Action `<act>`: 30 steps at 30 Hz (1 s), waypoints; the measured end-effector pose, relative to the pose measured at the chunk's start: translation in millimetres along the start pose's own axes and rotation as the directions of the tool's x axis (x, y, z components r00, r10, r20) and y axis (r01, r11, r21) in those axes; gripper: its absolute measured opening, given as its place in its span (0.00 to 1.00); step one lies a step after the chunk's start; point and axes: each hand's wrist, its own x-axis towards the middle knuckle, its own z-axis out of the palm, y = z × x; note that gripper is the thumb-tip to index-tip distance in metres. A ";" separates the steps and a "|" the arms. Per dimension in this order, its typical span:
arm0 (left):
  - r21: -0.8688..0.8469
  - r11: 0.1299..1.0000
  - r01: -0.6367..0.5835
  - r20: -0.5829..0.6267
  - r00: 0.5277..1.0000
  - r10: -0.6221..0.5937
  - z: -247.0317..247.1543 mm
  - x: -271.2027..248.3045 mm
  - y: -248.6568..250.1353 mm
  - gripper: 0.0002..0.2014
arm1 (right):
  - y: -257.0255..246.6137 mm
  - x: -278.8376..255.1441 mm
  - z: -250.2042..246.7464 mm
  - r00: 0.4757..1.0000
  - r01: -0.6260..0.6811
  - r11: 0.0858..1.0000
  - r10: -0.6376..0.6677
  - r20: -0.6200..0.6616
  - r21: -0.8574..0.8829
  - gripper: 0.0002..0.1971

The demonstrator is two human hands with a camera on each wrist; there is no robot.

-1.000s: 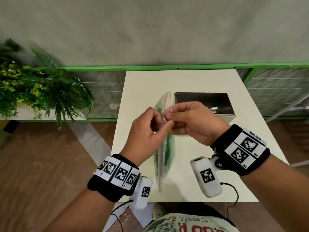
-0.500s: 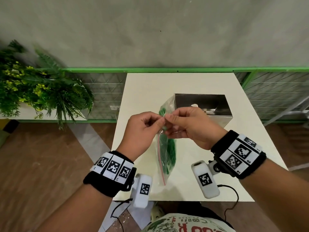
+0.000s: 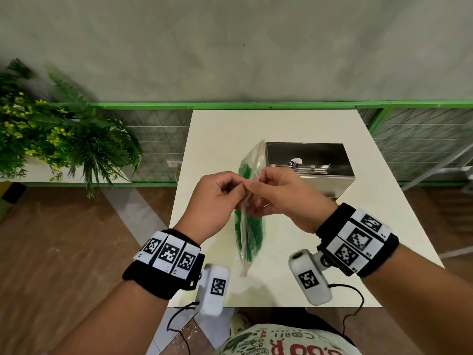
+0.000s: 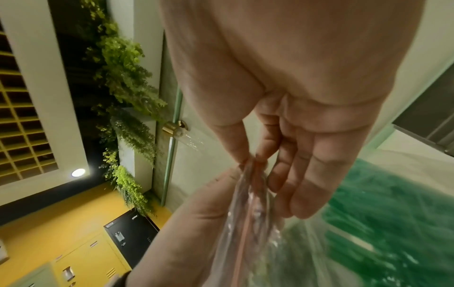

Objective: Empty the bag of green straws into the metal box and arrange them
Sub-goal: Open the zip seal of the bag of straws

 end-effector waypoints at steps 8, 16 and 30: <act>0.059 0.998 -0.006 -0.005 1.000 0.006 -1.6 3.7 -7.1 0.10 | -2.6 8.3 -5.8 0.999 -0.006 1.000 0.005 0.054 0.012 0.04; 0.264 0.961 -0.080 -0.002 0.996 0.084 -2.9 3.9 -2.0 0.10 | -0.3 11.6 -8.1 0.999 0.022 0.993 -0.026 -0.032 -0.115 0.06; 0.578 0.806 -0.130 -0.080 0.973 0.214 -33.4 4.1 -2.0 0.07 | -0.9 3.1 -43.7 0.973 0.025 0.978 -0.072 -0.220 -0.209 0.08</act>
